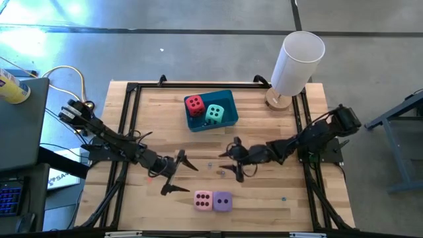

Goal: Pick & Place Dice
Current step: Put the large pink dice into the blue bin

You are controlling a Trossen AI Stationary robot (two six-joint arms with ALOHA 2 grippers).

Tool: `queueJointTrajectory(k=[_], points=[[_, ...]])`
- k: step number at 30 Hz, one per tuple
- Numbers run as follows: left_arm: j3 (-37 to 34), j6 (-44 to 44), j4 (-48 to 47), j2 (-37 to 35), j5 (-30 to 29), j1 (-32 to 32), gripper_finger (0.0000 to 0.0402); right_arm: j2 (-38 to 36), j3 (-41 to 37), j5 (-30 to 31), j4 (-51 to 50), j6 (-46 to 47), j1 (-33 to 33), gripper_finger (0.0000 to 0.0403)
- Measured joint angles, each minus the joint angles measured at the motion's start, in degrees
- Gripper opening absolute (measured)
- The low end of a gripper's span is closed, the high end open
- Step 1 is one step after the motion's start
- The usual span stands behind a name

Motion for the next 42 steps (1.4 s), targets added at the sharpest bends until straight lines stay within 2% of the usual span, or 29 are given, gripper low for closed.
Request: queueJointTrajectory(k=[6,10,13,17,21,25,30,33,38,42], points=[[1.65,1.09,1.22,0.04,-1.9,-3.98,0.0399,0.0,0.0,1.79,4.06,-1.08,7.18,0.0195],[2.95,10.11,0.36,0.04,-2.68,-7.55,0.0399,0.0,0.0,5.82,5.42,-1.08,11.53,0.0187],[5.27,10.56,-1.41,0.04,-10.58,-10.26,0.0399,0.0,0.0,8.9,6.31,-0.46,14.38,0.0176],[12.06,7.93,-14.97,0.95,-20.32,-13.89,0.0399,0.0,0.0,11.02,7.45,1.29,17.44,0.0159],[19.36,3.32,-24.66,3.46,-26.42,-16.63,0.0399,0.0,0.0,14.3,8.31,2.29,19.82,0.0148],[21.64,-1.82,-28.84,6.82,-30.16,-17.68,0.0399,0.0,0.0,15.34,8.76,3.39,21.55,0.0146],[21.7,-8.19,-27.27,12.96,-30.9,-17.73,0.0399,0.0,0.0,15.3,8.79,4.99,23.46,0.0146],[21.7,-6.78,-22.02,16.25,-31.88,-18.44,0.0399,0.0,0.0,15.4,8.89,5.1,24.23,0.0146],[21.77,-2.02,-12.32,21.29,-38.19,-20.76,0.0399,0.0,0.0,16.5,8.89,5.13,24.93,0.0146],[21.77,-1.93,-11.01,24.65,-42.22,-21.77,0.0399,0.0,0.0,16.55,8.85,5.13,24.98,0.0146]])
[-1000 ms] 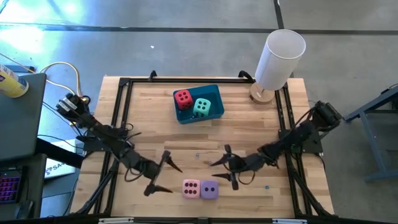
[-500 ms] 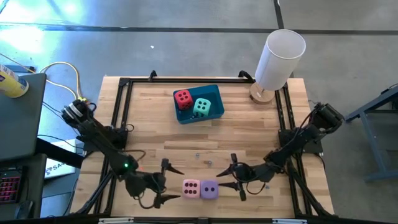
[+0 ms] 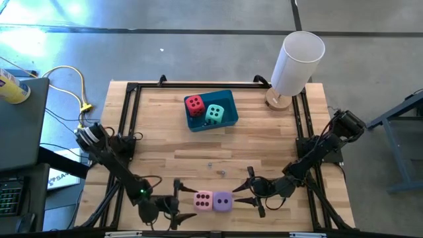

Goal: Pick & Place Dice
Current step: Put the large pink dice into the blue bin

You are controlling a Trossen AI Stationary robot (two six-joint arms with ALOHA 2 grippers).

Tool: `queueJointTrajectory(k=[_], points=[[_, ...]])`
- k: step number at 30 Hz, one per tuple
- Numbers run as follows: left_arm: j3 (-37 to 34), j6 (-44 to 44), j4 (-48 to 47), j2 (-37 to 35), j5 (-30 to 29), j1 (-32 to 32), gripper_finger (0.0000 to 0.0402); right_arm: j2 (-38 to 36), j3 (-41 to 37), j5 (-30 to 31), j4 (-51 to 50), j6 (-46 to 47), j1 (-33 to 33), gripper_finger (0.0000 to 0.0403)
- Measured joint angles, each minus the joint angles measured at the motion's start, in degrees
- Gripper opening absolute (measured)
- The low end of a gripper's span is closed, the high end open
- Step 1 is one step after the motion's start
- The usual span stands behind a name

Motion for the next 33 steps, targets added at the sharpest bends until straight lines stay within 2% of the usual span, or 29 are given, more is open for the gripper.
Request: queueJointTrajectory(k=[10,15,33], points=[[-0.07,-4.87,-2.5,1.61,-0.42,2.68,0.0399,0.0,0.0,0.0,0.02,0.02,0.0,0.0146],[-0.09,-6.47,-1.53,1.62,5.51,3.45,0.0399,0.0,0.0,-0.03,-0.72,0.02,0.0,0.0146],[-0.13,-6.67,-4.01,1.62,5.82,3.76,0.0399,0.0,0.0,-0.02,-1.29,0.44,0.0,0.0146]])
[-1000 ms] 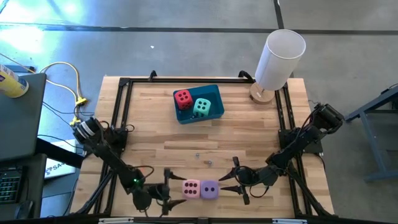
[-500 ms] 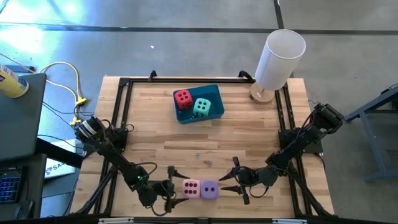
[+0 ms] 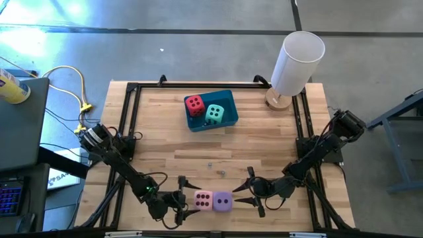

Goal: Pick & Place Dice
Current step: Put the large pink dice into the blue bin

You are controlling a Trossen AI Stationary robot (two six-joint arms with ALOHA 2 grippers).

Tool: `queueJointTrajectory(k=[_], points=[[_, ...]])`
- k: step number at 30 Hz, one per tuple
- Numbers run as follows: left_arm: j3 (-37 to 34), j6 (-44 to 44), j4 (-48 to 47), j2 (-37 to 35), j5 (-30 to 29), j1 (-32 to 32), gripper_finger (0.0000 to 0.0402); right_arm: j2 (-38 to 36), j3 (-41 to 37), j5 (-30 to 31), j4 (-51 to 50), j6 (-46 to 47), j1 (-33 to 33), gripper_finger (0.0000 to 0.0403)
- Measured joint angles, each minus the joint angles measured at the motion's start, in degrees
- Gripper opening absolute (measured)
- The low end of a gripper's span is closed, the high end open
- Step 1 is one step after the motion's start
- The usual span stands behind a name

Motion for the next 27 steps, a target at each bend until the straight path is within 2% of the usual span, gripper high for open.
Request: queueJointTrajectory(k=[10,27], points=[[-0.04,-1.13,1.5,2.72,2.26,0.09,0.0399,0.0,0.0,0.01,-0.14,0.0,-0.02,0.0146],[-0.09,-1.06,0.92,2.97,2.36,1.11,0.0399,0.0,0.0,0.0,-0.92,0.0,-0.01,0.0146]])
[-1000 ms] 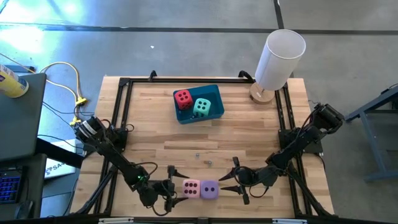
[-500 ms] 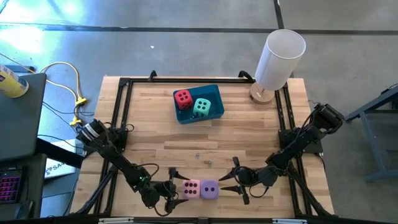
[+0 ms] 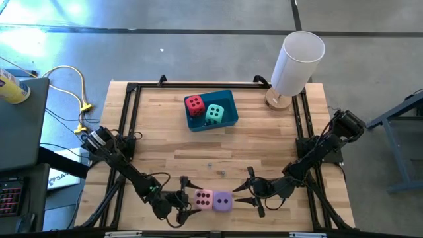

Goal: Pick & Place Dice
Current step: Put the large pink dice into the blue bin

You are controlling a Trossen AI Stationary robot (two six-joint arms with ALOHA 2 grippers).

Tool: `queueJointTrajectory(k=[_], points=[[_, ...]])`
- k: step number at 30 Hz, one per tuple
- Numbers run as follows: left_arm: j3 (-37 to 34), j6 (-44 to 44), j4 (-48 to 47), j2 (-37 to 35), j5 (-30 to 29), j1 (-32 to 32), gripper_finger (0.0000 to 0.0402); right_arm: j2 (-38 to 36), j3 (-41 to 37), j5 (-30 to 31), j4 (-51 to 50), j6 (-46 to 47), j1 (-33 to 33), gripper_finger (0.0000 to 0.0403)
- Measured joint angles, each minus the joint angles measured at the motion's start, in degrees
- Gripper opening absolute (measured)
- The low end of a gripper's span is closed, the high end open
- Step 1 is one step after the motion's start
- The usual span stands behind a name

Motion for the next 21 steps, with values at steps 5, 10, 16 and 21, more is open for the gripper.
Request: queueJointTrajectory(k=[5,10,16,21], points=[[0.0,-1.19,-1.05,0.0,0.04,0.13,0.0399,0.0,0.0,0.01,0.0,0.0,-0.01,0.0146],[-0.39,-4.32,-2.55,0.15,0.64,0.91,0.0399,0.0,0.0,0.0,0.02,0.0,-0.01,0.0146],[-0.39,-4.59,-1.0,1.68,1.3,1.29,0.0399,0.0,0.0,0.02,0.02,0.02,-0.01,0.0146],[-0.37,-5.67,-0.62,2.14,2.72,1.56,0.0399,0.0,0.0,0.0,0.02,0.04,-0.03,0.0146]])
